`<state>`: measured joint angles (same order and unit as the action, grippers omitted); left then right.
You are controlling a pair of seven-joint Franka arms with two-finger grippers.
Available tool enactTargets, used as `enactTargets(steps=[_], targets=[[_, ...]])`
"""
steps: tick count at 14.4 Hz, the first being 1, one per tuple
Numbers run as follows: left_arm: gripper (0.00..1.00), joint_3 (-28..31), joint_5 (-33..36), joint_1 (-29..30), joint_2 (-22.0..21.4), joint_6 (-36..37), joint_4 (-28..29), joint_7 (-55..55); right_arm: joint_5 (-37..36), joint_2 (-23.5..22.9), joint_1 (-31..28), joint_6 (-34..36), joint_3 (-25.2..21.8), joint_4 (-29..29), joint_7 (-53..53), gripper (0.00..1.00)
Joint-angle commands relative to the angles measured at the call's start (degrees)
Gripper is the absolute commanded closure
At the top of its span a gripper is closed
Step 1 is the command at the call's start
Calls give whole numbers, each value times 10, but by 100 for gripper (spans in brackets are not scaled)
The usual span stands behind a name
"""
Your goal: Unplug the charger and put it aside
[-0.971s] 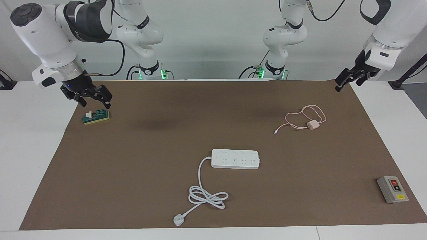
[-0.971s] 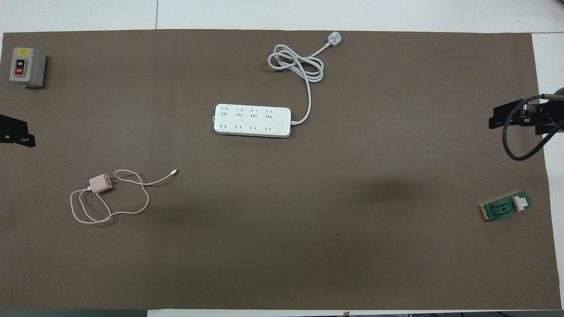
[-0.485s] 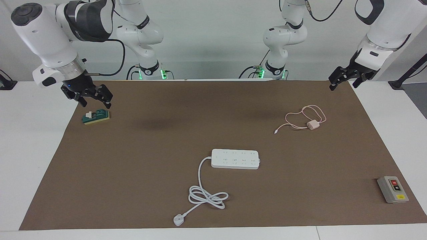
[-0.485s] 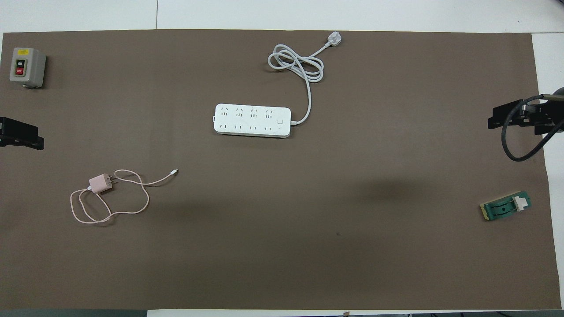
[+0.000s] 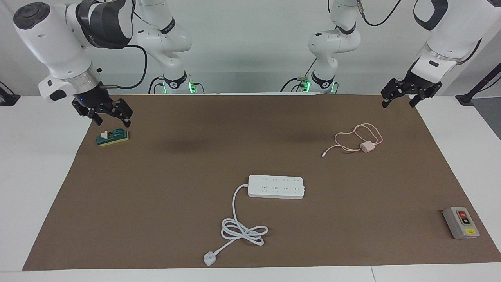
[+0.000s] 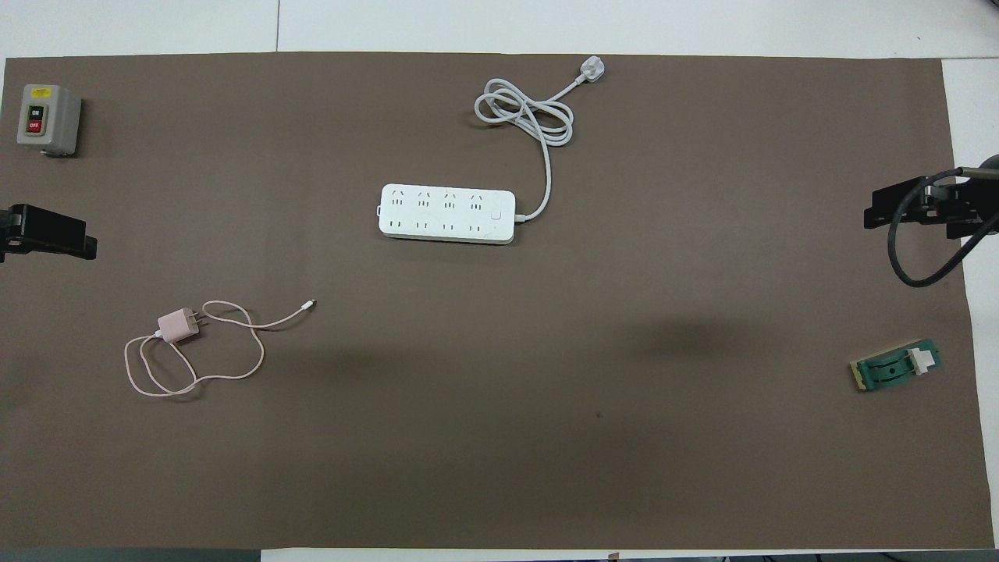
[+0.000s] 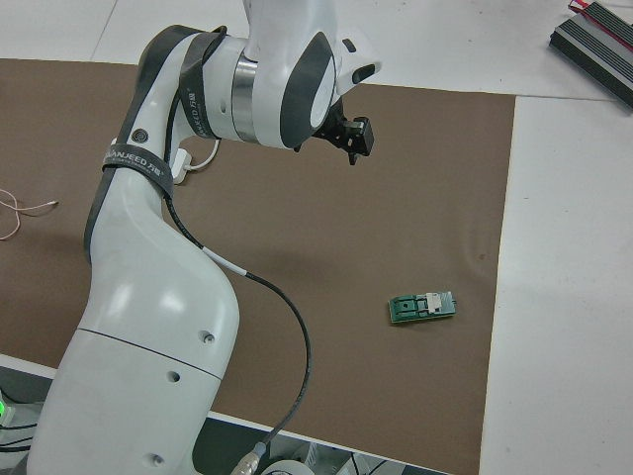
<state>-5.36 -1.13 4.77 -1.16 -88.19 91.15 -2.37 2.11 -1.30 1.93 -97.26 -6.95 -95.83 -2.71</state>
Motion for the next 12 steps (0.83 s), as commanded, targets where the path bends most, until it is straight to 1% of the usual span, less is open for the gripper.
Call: enactTargets(steps=[1,12], targets=[[0,5,-6,-6,5,-8,-6,-6,1,8,-4,7,3,-3,12,0],[0,11,-4,-17,9,-7,-8,-1,1,8,-4,7,2,-3,12,0]])
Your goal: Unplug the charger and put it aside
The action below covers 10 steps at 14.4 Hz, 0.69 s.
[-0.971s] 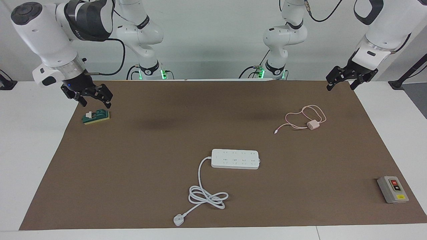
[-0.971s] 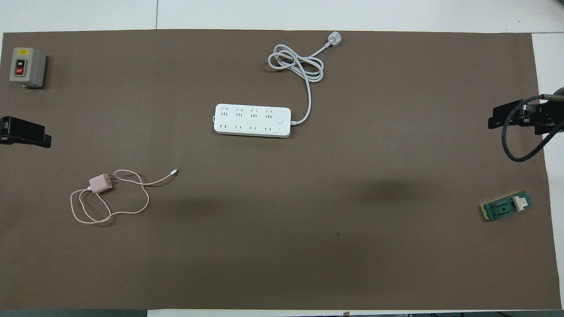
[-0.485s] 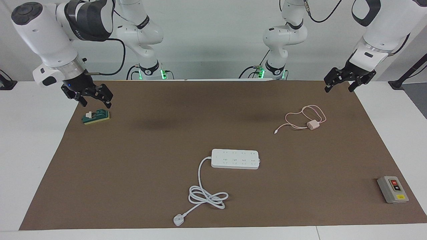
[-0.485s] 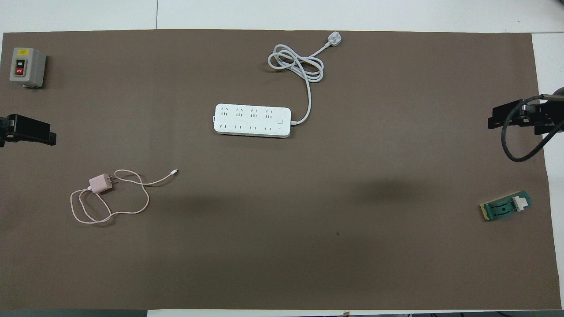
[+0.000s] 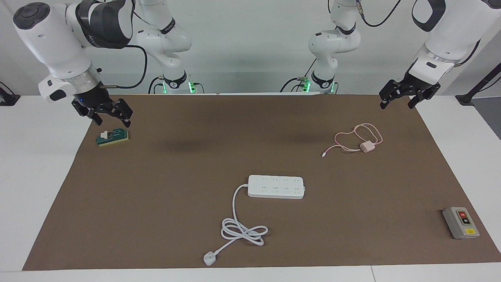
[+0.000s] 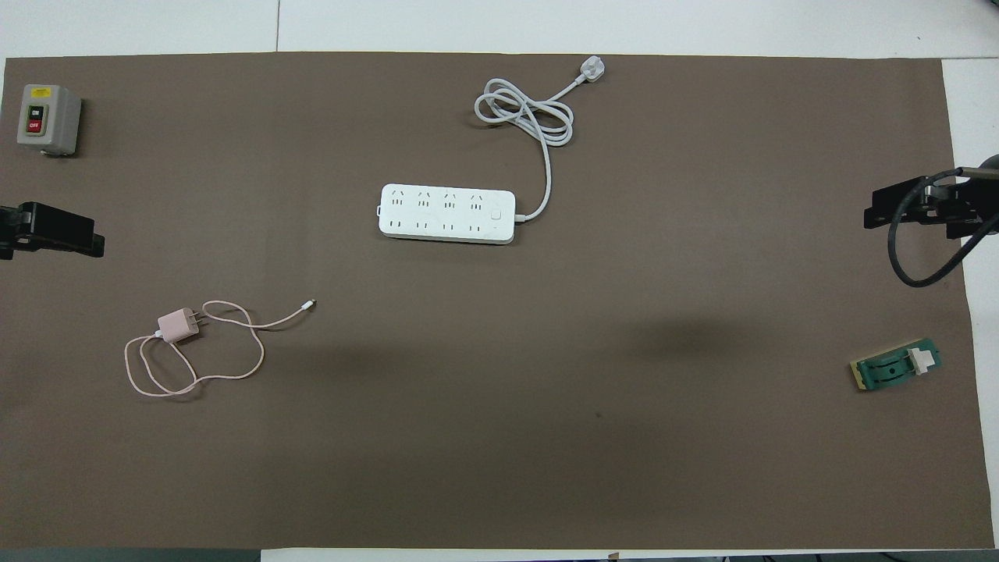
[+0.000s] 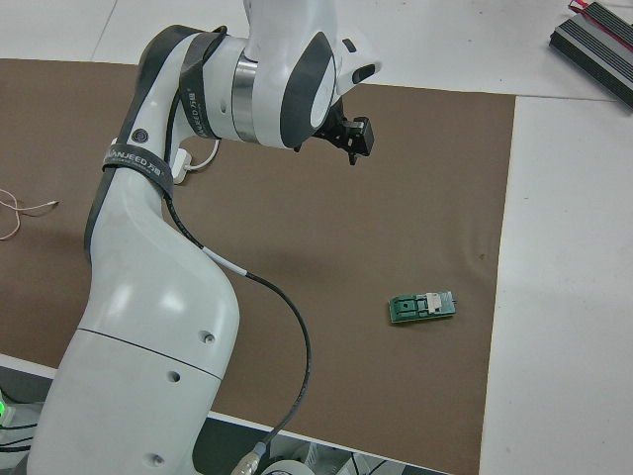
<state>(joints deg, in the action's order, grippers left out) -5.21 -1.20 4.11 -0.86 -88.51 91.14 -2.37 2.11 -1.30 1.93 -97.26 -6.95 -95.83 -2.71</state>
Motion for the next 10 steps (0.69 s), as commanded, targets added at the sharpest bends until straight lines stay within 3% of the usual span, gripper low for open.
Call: enactTargets(steps=[1,10], targets=[[0,9,-2,-10,6,-3,-8,-1,1,8,-4,7,3,-3,12,0],[0,13,0,-10,3,4,-8,-4,1,8,-4,7,3,-3,12,0]])
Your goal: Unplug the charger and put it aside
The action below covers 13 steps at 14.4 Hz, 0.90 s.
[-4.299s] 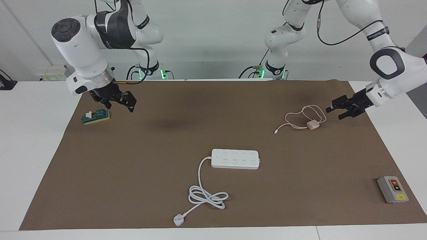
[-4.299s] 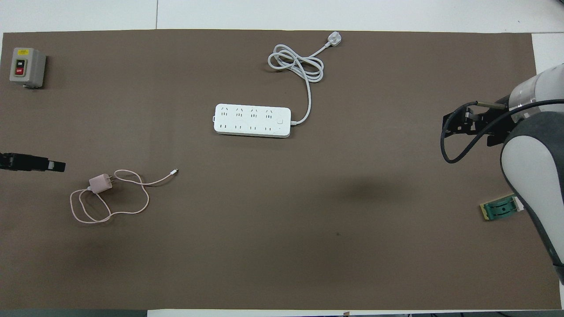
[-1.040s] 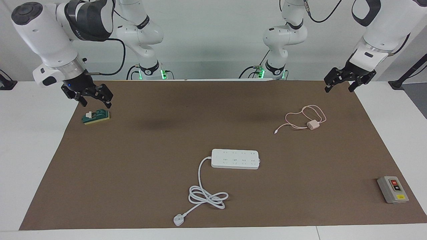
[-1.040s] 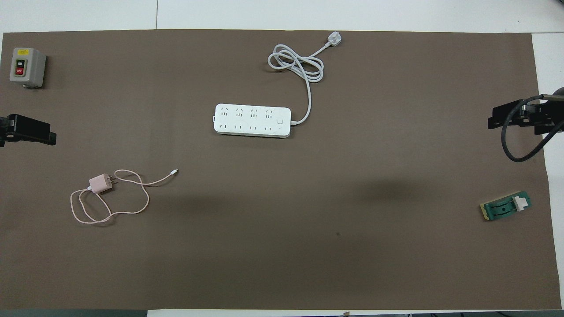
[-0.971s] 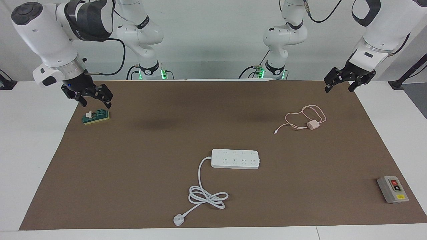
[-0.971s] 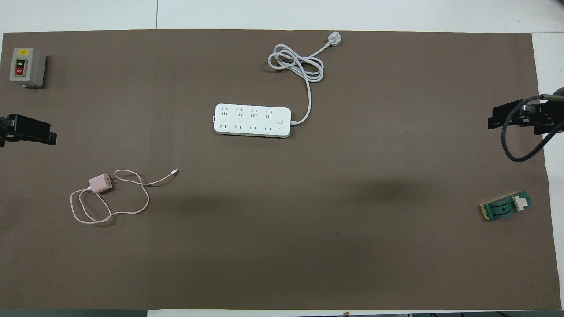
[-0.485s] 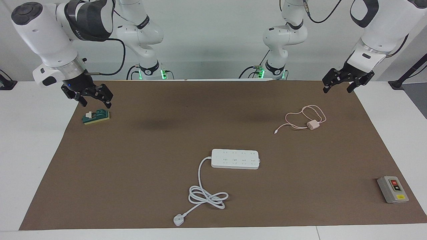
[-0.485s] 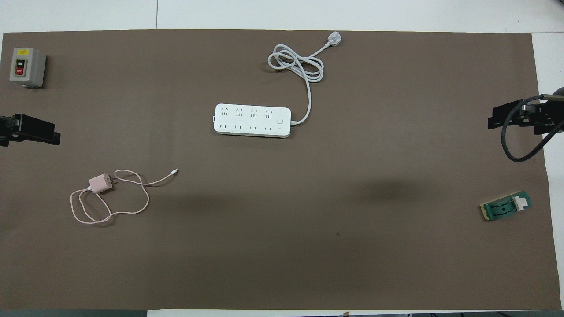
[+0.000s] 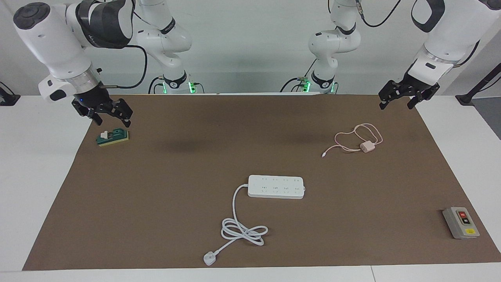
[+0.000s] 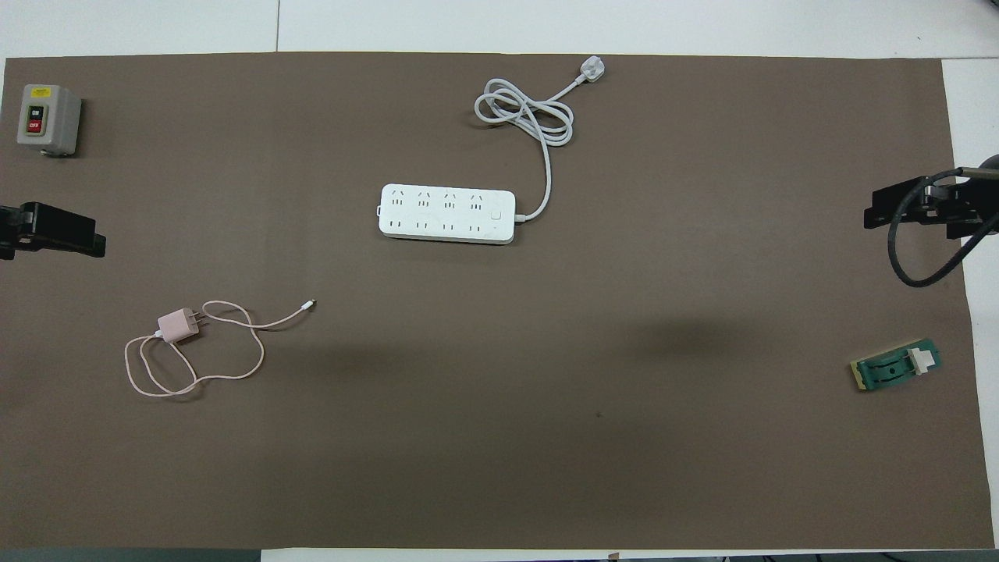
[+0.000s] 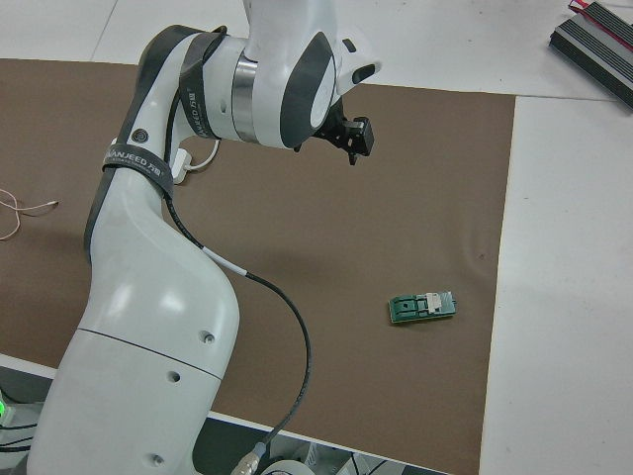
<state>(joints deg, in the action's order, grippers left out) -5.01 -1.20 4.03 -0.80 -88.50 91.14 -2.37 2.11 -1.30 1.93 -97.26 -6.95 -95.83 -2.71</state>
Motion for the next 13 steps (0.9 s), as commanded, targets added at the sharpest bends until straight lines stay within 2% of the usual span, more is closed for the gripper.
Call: enactTargets(steps=[1,5,13], targets=[[0,14,0,-10,-1,5,-8,-4,1,8,-4,7,3,-3,12,0],[0,15,0,-3,-13,2,-8,-8,1,8,-4,7,3,-3,12,0],[0,14,1,-5,-10,0,-7,-7,1,8,-4,7,3,-3,12,0]])
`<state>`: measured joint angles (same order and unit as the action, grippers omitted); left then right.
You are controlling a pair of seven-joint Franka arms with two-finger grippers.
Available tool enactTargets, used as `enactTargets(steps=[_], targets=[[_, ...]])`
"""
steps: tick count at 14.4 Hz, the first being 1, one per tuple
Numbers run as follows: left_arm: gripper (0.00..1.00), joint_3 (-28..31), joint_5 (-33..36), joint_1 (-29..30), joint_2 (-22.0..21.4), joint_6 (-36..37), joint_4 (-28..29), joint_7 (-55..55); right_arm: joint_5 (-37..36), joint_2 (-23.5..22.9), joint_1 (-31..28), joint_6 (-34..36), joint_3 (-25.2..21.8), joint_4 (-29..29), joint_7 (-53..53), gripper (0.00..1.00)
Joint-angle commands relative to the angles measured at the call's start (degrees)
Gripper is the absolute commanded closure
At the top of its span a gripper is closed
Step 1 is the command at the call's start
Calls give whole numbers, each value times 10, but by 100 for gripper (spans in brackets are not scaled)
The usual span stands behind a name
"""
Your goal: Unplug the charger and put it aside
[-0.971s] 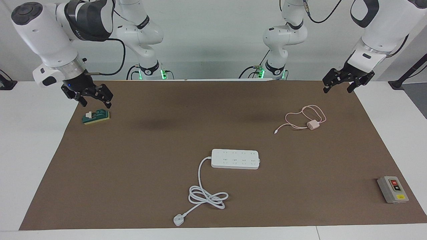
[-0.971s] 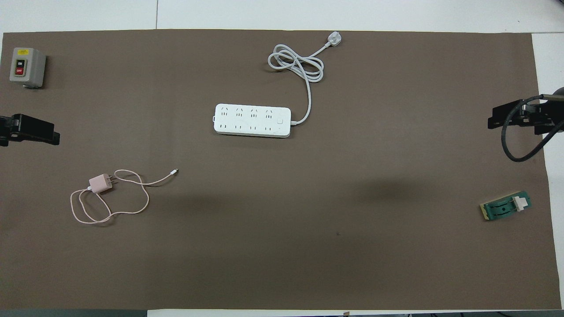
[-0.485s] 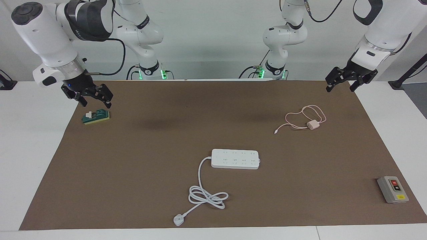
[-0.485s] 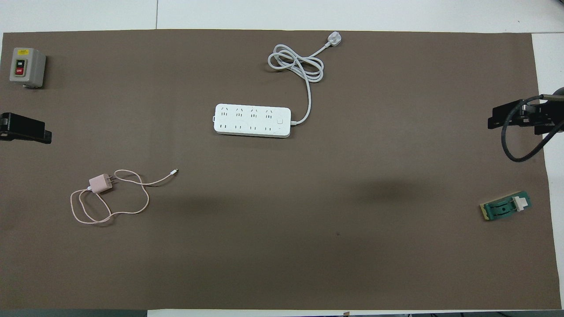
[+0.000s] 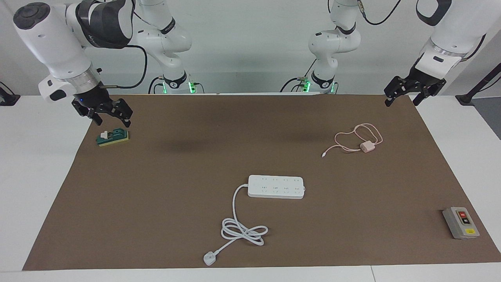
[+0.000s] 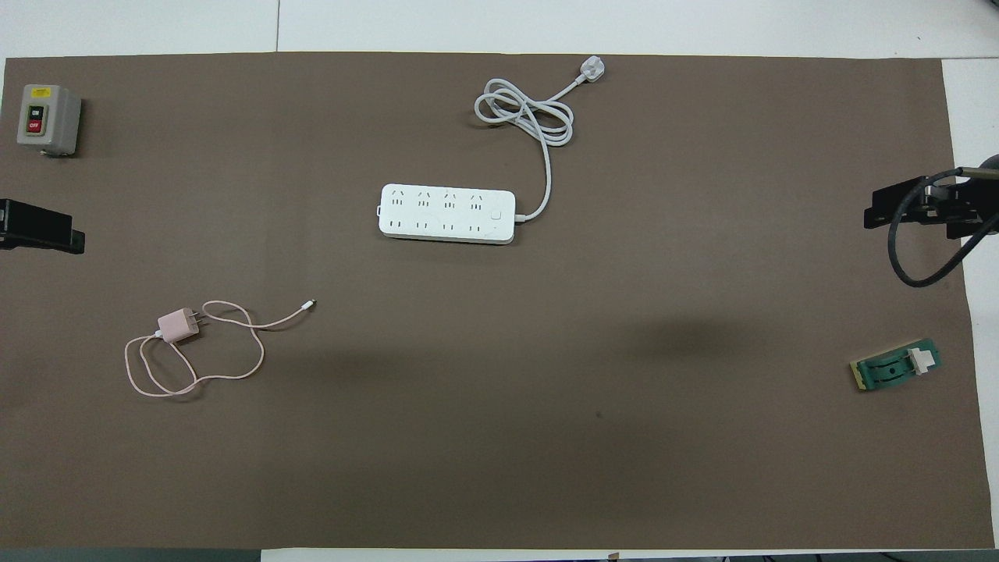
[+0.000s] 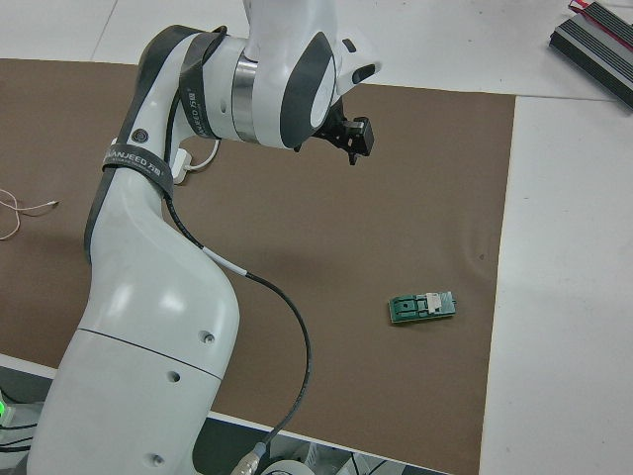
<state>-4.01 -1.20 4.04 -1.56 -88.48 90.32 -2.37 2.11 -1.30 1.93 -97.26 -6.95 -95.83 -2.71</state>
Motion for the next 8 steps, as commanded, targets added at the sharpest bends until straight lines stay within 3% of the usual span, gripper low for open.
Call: enactTargets(steps=[1,8], targets=[[0,4,1,-5,-2,0,2,-8,1,8,-4,7,3,-3,12,0],[0,5,2,-3,2,2,2,-9,1,8,-4,7,3,-3,12,0]])
